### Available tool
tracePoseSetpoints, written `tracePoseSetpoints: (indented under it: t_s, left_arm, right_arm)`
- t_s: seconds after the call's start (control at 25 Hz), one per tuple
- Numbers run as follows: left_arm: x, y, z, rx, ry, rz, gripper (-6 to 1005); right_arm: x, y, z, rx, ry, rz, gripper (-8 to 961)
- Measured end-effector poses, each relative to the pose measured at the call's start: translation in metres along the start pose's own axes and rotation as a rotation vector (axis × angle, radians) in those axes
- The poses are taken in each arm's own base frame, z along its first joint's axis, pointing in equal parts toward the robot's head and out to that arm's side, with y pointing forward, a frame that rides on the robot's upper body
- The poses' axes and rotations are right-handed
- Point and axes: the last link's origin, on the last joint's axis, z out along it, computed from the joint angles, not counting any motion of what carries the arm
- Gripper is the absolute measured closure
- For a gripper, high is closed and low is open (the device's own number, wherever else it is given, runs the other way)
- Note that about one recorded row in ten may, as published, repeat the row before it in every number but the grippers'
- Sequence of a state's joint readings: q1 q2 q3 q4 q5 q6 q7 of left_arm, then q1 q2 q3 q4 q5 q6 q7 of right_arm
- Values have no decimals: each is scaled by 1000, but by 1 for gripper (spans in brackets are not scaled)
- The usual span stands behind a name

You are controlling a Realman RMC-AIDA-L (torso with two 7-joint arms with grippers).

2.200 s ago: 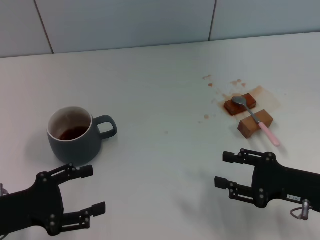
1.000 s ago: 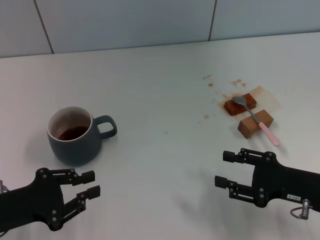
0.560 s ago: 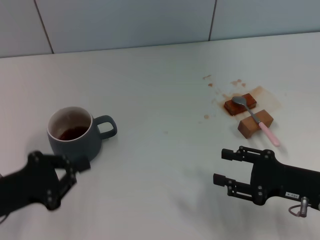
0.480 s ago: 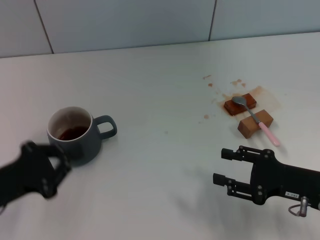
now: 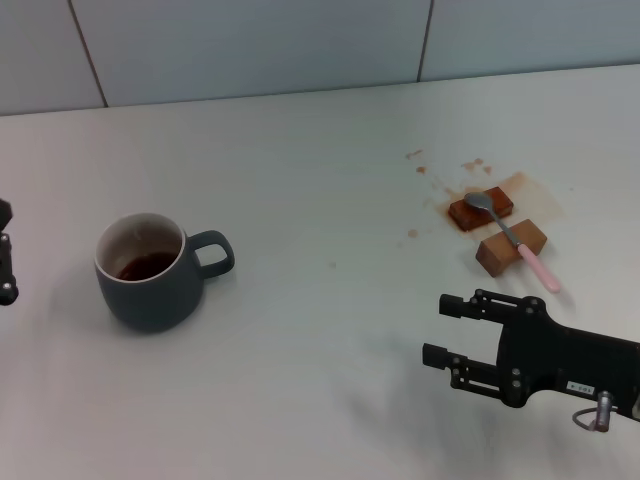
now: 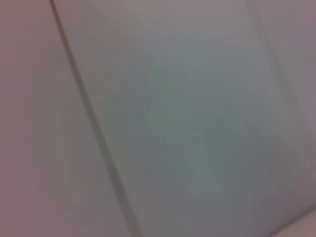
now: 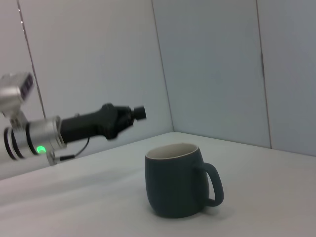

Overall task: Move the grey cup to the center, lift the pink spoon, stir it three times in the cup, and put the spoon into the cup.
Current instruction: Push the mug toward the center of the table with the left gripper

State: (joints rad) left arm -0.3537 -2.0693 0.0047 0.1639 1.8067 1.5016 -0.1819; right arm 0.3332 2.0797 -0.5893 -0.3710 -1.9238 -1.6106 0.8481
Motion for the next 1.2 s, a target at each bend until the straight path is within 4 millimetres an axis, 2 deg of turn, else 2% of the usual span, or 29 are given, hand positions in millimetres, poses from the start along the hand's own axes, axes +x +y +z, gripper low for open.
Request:
tracePoseSetpoints:
  t_s: [0.04, 0.16, 0.2, 0.24, 0.36, 0.6, 0.92, 1.2]
  left_arm:
    - [-6, 2, 0, 51, -36, 69, 1001]
    - [-11, 5, 1, 83, -68, 123, 1001]
    - [-20, 16, 5, 115, -132, 227, 1001]
    - [-20, 16, 5, 115, -132, 227, 1001]
    - [-22, 36, 11, 96, -159, 324, 1001]
    - [-21, 57, 20, 37, -164, 357, 1001]
    - [-20, 70, 29, -11, -164, 334, 1000]
    - [-10, 93, 46, -97, -116, 309, 1000]
  right_arm:
    - [0, 0, 0, 0, 0, 0, 312]
    - [0, 0, 0, 0, -1, 1, 312]
    - [0, 0, 0, 0, -1, 2, 312]
    - [0, 0, 0, 0, -1, 2, 312]
    - [0, 1, 0, 0, -1, 4, 312]
    - [1, 1, 0, 0, -2, 5, 312]
    - [2, 2, -1, 4, -2, 11, 312]
    - [2, 3, -3, 2, -4, 13, 313]
